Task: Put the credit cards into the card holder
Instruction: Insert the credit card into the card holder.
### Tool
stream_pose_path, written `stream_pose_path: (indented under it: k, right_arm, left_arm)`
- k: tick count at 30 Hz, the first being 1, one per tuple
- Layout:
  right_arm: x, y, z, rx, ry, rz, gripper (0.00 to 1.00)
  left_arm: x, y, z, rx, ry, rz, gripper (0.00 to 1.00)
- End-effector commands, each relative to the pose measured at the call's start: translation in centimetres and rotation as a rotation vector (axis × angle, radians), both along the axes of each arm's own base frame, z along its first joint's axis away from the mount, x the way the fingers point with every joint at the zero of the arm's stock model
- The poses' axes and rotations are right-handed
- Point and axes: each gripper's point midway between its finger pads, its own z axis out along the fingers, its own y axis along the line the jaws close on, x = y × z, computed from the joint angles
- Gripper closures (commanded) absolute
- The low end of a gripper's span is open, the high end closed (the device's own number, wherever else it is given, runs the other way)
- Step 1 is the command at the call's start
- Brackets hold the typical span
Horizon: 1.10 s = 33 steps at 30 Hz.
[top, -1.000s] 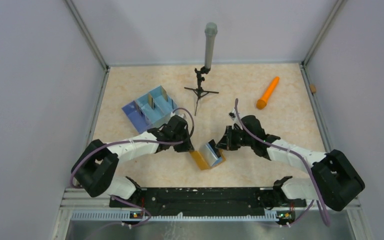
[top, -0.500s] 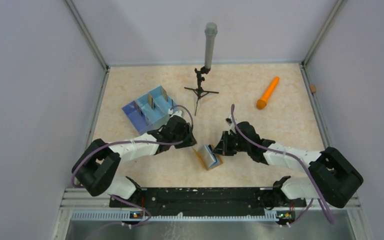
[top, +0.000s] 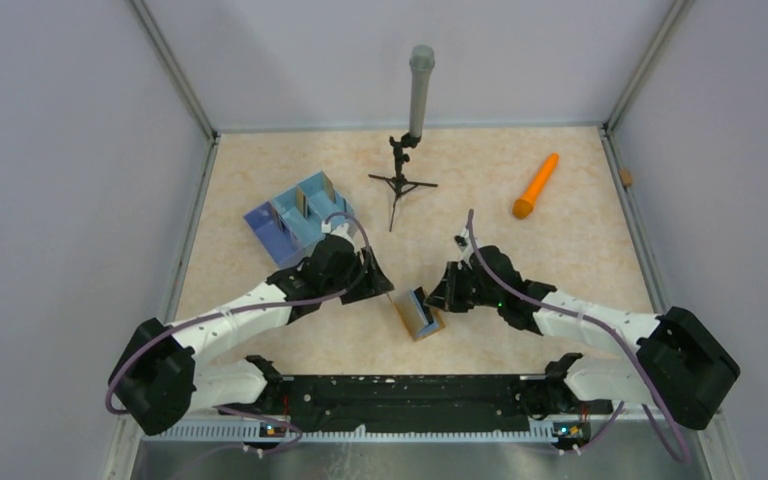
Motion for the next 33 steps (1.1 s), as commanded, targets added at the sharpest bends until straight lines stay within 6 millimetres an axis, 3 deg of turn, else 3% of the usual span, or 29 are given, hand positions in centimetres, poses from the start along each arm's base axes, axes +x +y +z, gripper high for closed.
stream_pose_path:
  k: [1,6,15,24,33]
  right_arm:
    - [0.6,1.6,3.7,0.062,-0.067,0.002,1.00]
    - [0.0,2.4,4.7,0.071,-0.085,0.018,1.00]
    - [-0.9,3.7,3.2,0.054,-0.055,0.043,1.00]
    - [-1.1,4.2,2.5,0.046,-0.049,0.049,1.00]
    - [-1.3,4.7,2.4,0.051,-0.046,0.065,1.00]
  left_arm:
    - [-2.6,-0.2,-1.0,-0.068,0.101,-0.029,0.39]
    - [-3.3,-0.3,-0.8,-0.111,0.109,-0.033,0.36]
    - [-4.0,-0.5,-0.3,-0.196,0.091,-0.037,0.27]
    - [-4.7,-1.2,-1.5,-0.241,0.127,-0.067,0.42]
    - [-4.9,-1.3,-2.5,-0.233,0.149,-0.073,0.43]
